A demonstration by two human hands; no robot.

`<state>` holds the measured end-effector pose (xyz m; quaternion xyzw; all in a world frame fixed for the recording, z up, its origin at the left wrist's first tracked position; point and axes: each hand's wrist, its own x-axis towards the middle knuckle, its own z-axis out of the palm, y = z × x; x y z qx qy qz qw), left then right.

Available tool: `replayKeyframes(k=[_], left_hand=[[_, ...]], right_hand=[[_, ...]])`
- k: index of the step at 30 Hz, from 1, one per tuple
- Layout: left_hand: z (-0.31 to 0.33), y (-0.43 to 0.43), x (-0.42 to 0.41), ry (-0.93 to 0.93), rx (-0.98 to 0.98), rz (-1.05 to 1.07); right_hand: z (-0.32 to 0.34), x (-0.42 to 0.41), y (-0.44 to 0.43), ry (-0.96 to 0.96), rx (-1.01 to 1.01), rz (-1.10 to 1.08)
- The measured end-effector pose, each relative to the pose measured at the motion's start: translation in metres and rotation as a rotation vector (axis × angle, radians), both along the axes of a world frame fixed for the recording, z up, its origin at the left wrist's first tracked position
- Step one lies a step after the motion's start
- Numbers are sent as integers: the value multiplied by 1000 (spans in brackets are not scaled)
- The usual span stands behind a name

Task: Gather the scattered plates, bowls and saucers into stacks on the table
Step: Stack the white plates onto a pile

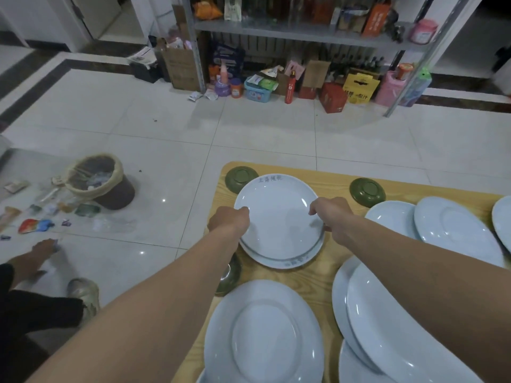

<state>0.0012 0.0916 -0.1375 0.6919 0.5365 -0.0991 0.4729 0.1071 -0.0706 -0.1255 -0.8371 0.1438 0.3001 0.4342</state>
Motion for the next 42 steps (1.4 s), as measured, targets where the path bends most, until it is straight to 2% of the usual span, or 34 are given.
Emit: replayKeyframes(k=[6,12,16,18,22,25,31,36,42], left_hand=[[-5,-4,-2,21,54,-59],[-2,-6,-1,91,92,-153],[13,-21,1,143,253,-249],[25,-34,3,91,279,-300],[52,-73,8,-42,157,-374],[69,-111,7,-77,17,-391],[76,-175,-8,-8,-248,-311],[72,-209,-11,72,-436,-222],[70,-227,-6,90,-463,-198]], right_hand=[[-6,0,-7,12,-31,-11],[-5,7,-16,-21,-59,66],[9,16,-38,-77,-47,40],[21,16,-56,-94,-37,52],[49,14,-110,-126,-58,44],[67,8,-159,-118,-108,36],[69,-25,-234,31,-162,13],[61,-41,-256,110,-90,-2],[59,-42,-259,84,-51,-23]])
